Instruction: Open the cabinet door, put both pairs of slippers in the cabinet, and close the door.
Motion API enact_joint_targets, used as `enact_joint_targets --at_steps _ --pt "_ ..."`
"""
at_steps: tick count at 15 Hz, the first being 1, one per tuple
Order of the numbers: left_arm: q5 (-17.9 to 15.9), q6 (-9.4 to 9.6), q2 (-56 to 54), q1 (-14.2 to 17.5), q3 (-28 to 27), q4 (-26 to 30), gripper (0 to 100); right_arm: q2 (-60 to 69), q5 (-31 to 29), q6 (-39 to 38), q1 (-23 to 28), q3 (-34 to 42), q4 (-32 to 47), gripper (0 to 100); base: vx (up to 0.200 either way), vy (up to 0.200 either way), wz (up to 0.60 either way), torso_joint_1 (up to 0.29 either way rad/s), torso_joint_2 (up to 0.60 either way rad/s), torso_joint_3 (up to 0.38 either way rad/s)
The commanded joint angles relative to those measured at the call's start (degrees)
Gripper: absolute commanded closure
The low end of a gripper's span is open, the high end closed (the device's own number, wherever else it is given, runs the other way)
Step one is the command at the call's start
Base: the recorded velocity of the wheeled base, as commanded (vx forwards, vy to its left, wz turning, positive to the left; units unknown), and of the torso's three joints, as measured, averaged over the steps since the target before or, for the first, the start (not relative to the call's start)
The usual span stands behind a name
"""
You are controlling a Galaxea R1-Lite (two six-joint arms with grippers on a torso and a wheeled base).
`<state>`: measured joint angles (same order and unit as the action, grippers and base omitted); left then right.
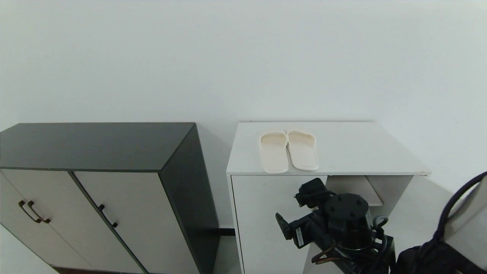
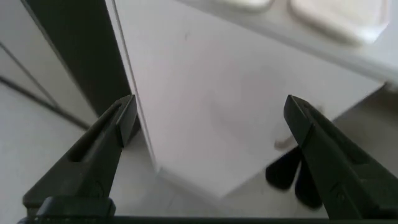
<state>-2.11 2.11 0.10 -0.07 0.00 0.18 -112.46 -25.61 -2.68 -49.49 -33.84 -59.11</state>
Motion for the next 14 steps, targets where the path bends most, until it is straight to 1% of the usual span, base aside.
enact_joint_targets --at_steps 1,2,3,4,9,14 --pt "0.00 0.00 0.08 -0.01 0.00 -0.01 100 9.89 -5.76 -7.51 -2.45 -8.61 14.29 0 0.000 0.000 0.00 0.000 0.00 0.000" --pt "0.00 0.00 0.08 -0.01 0.00 -0.01 100 9.89 -8.14 -9.18 -2.45 -10.90 17.01 0 0.000 0.000 0.00 0.000 0.00 0.000" --pt "0.00 0.00 0.08 -0.01 0.00 -0.01 100 9.63 -13.41 -11.73 -2.36 -15.11 21.41 0 0.000 0.000 0.00 0.000 0.00 0.000" --pt "0.00 0.00 0.08 -0.01 0.00 -0.01 100 9.45 -14.99 -12.61 -2.36 -16.34 22.02 0 0.000 0.000 0.00 0.000 0.00 0.000" --pt "0.00 0.00 0.08 -0.01 0.00 -0.01 100 8.66 -15.43 -12.70 -2.01 -16.52 21.93 0 0.000 0.000 0.00 0.000 0.00 0.000" --pt "0.00 0.00 0.08 -0.01 0.00 -0.01 100 7.34 -15.43 -12.79 -1.83 -16.26 21.76 0 0.200 0.000 0.00 0.000 0.00 0.000"
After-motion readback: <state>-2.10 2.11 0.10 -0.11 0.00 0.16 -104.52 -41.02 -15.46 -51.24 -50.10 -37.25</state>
